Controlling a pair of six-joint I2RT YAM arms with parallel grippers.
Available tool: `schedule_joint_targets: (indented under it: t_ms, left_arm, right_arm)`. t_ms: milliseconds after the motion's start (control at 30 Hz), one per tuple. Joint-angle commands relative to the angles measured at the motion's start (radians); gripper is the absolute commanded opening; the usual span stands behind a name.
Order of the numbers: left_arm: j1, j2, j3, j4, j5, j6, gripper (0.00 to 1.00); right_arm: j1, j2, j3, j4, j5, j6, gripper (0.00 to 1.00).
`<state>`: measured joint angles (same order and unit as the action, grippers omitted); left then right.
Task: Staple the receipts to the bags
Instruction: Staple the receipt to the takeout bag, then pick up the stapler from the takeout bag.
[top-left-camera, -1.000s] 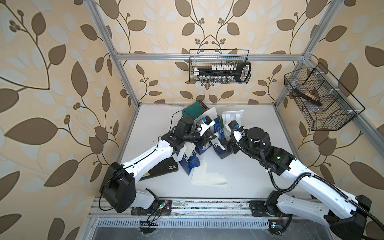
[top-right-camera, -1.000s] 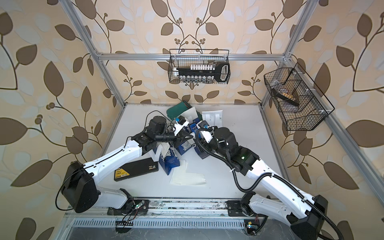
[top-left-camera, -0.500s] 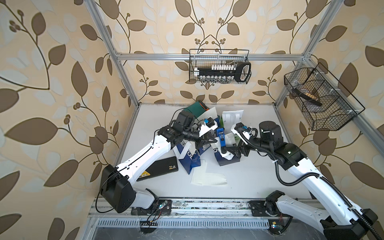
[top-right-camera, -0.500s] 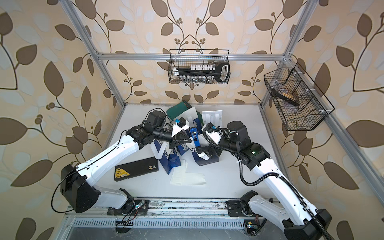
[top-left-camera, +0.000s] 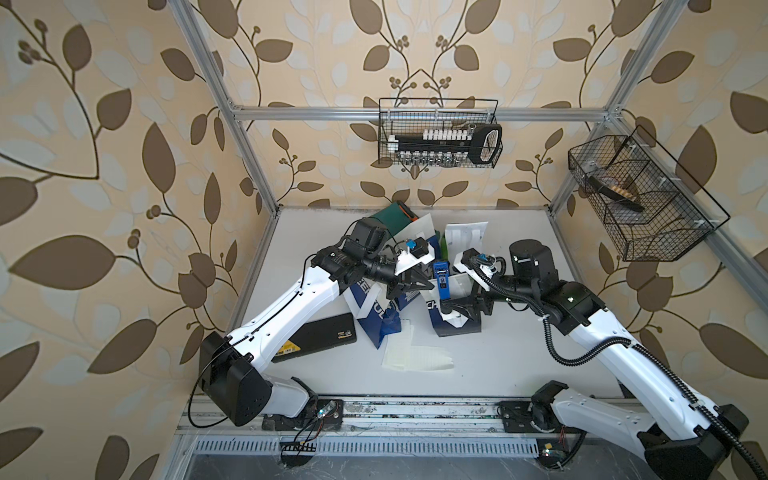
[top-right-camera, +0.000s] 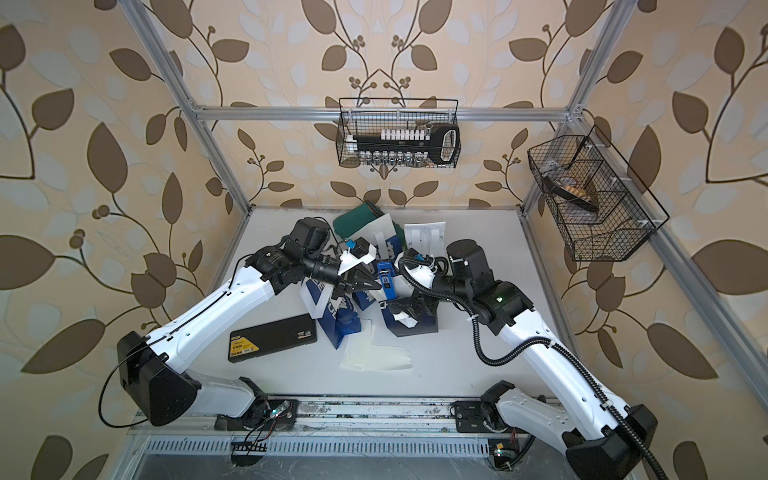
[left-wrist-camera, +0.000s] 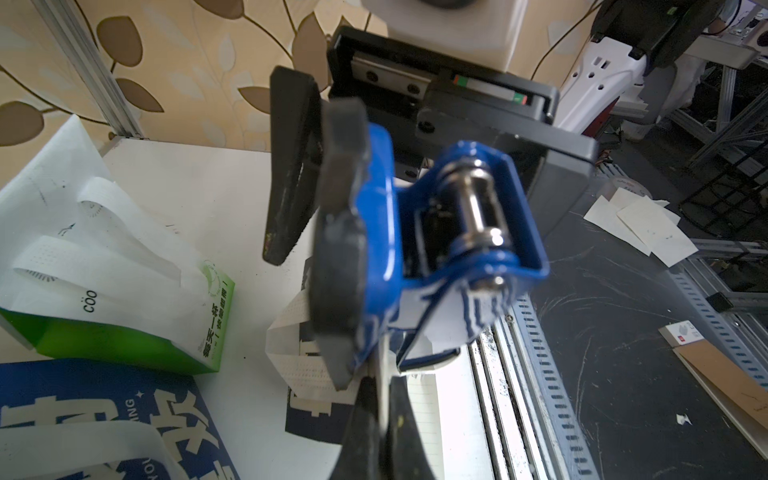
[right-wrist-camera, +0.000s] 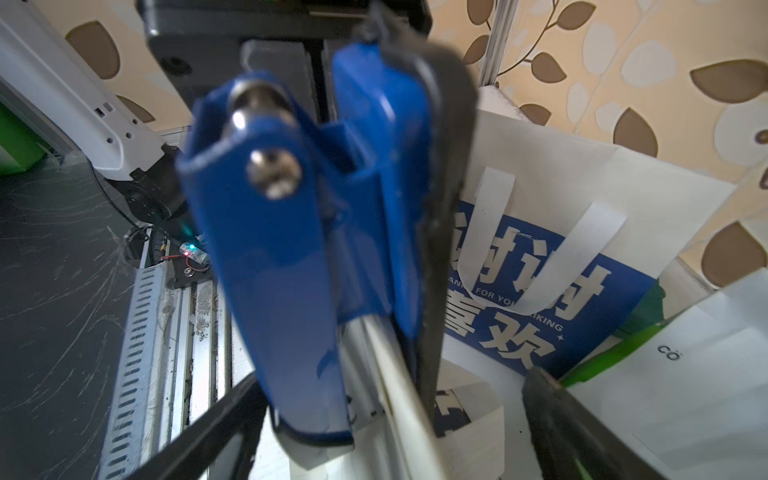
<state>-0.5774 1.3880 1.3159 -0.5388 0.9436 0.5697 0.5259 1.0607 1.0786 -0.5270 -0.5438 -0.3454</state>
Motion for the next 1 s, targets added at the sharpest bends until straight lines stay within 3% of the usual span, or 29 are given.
schedule_joint_targets:
  t_ms: [0,133,233,300,367,400,533,567,600,633,700,800,967]
  left_arm:
    - [-0.015,-0.035,0.051,0.037,0.086,0.027,0.00]
    - [-0.017,-0.037,0.047,0.071,0.080,0.011,0.00]
    - [-0.018,-0.042,0.039,0.102,0.068,-0.003,0.00]
    - [-0.018,-0.046,0.033,0.118,0.057,-0.007,0.00]
    - [-0.018,-0.046,0.032,0.123,0.046,-0.007,0.00]
    - [-0.018,-0.046,0.030,0.124,0.044,-0.008,0.00]
    - [-0.017,-0.044,0.020,0.150,0.030,-0.028,0.00]
    - [-0.017,-0.044,0.014,0.163,0.015,-0.037,0.00]
    - [-0.018,-0.045,0.006,0.187,0.004,-0.060,0.00]
    - [-0.017,-0.044,-0.004,0.213,-0.011,-0.080,0.00]
    - [-0.018,-0.045,-0.028,0.272,-0.039,-0.124,0.00]
    - [-0.017,-0.051,-0.073,0.390,-0.085,-0.209,0.00]
    - [-0.034,-0.049,-0.101,0.489,-0.135,-0.265,0.00]
  right_arm:
    - [0.026,0.026,0.042,0.016,-0.067,-0.012,0.94]
    - [0.048,0.048,0.048,0.022,-0.102,0.012,0.88]
    - [0.048,0.056,0.044,0.020,-0.131,0.035,0.70]
    - [0.048,0.061,0.042,0.020,-0.145,0.047,0.41]
    - [0.048,0.066,0.040,0.026,-0.142,0.058,0.05]
    - [0.047,0.065,0.036,0.033,-0.138,0.060,0.00]
    - [0.045,0.046,0.019,0.089,-0.079,0.090,0.00]
    - [0.046,0.044,0.022,0.108,-0.051,0.114,0.18]
    - [0.046,0.039,0.024,0.120,-0.009,0.130,0.42]
    - [0.045,0.029,0.021,0.138,0.030,0.140,0.54]
    - [0.046,0.005,0.010,0.183,0.133,0.161,0.67]
    - [0.045,-0.037,-0.011,0.235,0.292,0.172,0.76]
    - [0.055,-0.077,-0.036,0.248,0.503,0.204,0.78]
